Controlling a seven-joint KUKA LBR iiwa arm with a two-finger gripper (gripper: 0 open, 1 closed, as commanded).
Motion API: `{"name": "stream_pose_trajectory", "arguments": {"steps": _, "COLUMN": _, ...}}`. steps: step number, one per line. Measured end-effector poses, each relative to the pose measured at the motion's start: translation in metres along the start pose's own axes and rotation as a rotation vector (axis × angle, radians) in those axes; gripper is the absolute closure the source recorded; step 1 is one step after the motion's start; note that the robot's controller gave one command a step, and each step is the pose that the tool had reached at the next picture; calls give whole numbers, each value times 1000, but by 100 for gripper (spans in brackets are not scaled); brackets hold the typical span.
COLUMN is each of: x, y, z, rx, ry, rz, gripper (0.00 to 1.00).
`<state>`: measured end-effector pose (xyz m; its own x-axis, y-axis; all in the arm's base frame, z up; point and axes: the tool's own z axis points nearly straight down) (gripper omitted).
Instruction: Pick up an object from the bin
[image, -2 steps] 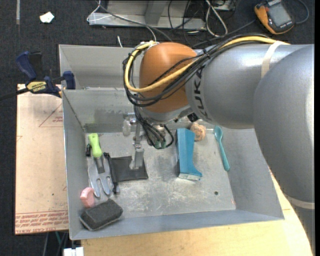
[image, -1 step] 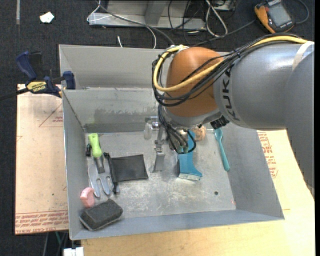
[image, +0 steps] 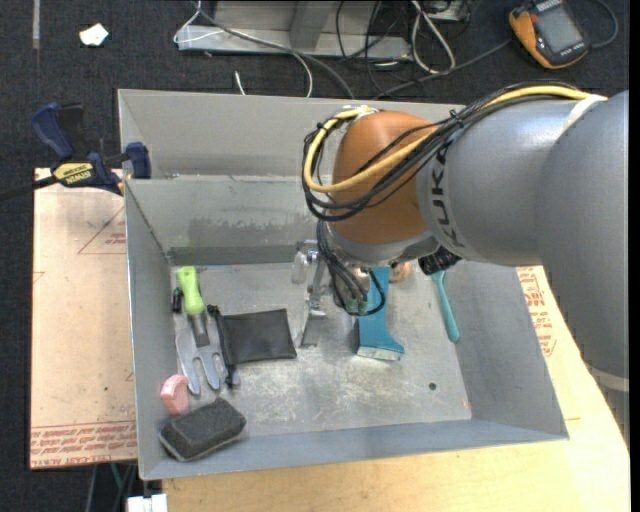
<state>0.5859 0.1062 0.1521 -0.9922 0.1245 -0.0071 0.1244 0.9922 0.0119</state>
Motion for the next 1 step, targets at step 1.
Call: {"name": "stream_pose_trajectory", "arguments": {"steps": 1, "x": -7, "y": 45, "z": 66, "rx": -1, "ry": -10, "rz": -9, "gripper": 0}}
